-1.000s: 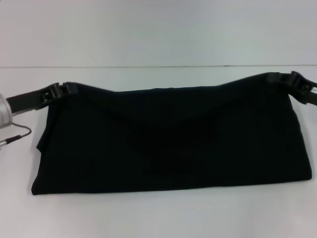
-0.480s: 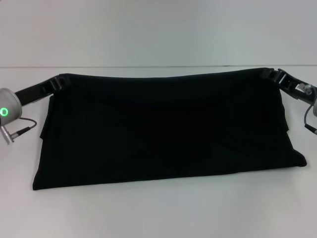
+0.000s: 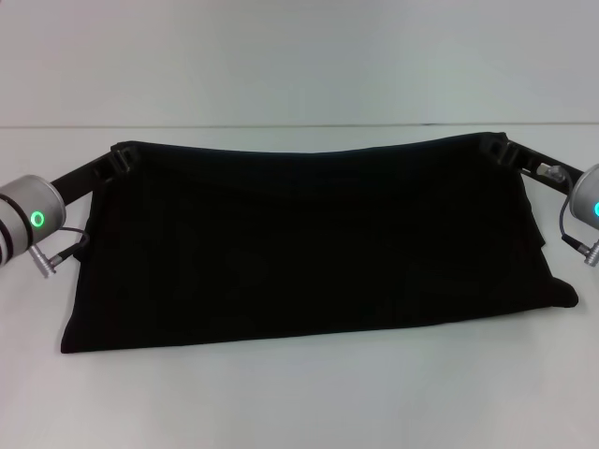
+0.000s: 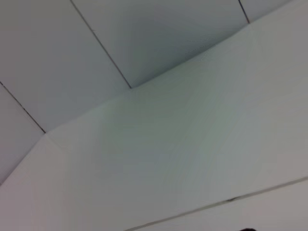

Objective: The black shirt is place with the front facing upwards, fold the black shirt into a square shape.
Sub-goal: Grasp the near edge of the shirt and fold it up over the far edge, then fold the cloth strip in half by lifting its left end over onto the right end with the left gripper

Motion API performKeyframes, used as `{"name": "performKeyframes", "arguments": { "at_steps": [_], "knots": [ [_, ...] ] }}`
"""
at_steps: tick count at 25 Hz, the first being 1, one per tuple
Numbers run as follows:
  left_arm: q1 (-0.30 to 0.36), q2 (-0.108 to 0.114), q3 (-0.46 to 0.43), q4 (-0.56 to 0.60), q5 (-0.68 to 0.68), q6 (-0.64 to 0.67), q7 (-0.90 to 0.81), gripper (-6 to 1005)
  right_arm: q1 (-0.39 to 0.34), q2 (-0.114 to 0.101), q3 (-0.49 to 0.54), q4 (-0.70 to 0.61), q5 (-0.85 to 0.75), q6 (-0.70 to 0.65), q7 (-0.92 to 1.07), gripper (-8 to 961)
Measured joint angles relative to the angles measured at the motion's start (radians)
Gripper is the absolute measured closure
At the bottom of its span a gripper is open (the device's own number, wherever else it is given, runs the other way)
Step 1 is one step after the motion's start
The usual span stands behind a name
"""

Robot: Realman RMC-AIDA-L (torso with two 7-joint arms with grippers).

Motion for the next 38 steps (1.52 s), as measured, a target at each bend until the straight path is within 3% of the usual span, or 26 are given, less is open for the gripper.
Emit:
{"name": "performKeyframes", "arguments": {
  "at_steps": [4, 9, 16, 20, 21, 22, 25, 26, 29, 32, 38],
  "knots": [
    [0.01, -0.012, 0.0, -0.035, -0.11, -0.015, 0.114, 935, 0.001, 0.0, -0.002, 0.03, 0.071, 0.01, -0.089, 787],
    [0.022, -0.012, -0.008, -0.056, -0.161, -0.04, 0.157, 804, -0.015, -0.002, 0.0, 0.034, 0.087, -0.003, -0.124, 586],
    [0.033, -0.013, -0.011, -0.06, -0.173, -0.059, 0.159, 589, -0.032, -0.004, 0.003, 0.031, 0.09, -0.007, -0.174, 428],
    [0.052, -0.009, -0.005, -0.055, -0.167, 0.012, 0.14, 444, -0.061, -0.007, 0.008, 0.005, 0.091, -0.047, -0.176, 338],
    [0.059, -0.007, -0.005, -0.052, -0.165, 0.036, 0.126, 406, -0.077, -0.009, 0.008, -0.007, 0.091, -0.083, -0.176, 221],
    [0.075, -0.002, -0.004, -0.041, -0.156, 0.086, 0.091, 367, -0.095, -0.013, 0.002, -0.022, 0.089, -0.141, -0.182, 104],
    [0.13, 0.017, -0.003, 0.021, -0.092, 0.241, -0.084, 246, -0.158, -0.026, -0.055, -0.062, 0.069, -0.348, -0.245, 66],
    [0.147, 0.023, -0.003, 0.053, -0.055, 0.291, -0.163, 202, -0.195, -0.034, -0.118, -0.088, 0.047, -0.48, -0.306, 54],
    [0.195, 0.037, -0.008, 0.164, 0.063, 0.425, -0.375, 69, -0.229, -0.035, -0.19, -0.119, 0.025, -0.584, -0.363, 29],
    [0.242, 0.05, -0.013, 0.264, 0.157, 0.551, -0.528, 66, -0.26, -0.029, -0.256, -0.134, 0.006, -0.653, -0.436, 31],
    [0.299, 0.063, -0.02, 0.383, 0.294, 0.657, -0.672, 63, -0.284, -0.013, -0.342, -0.124, 0.001, -0.679, -0.589, 29]
  ]
}}
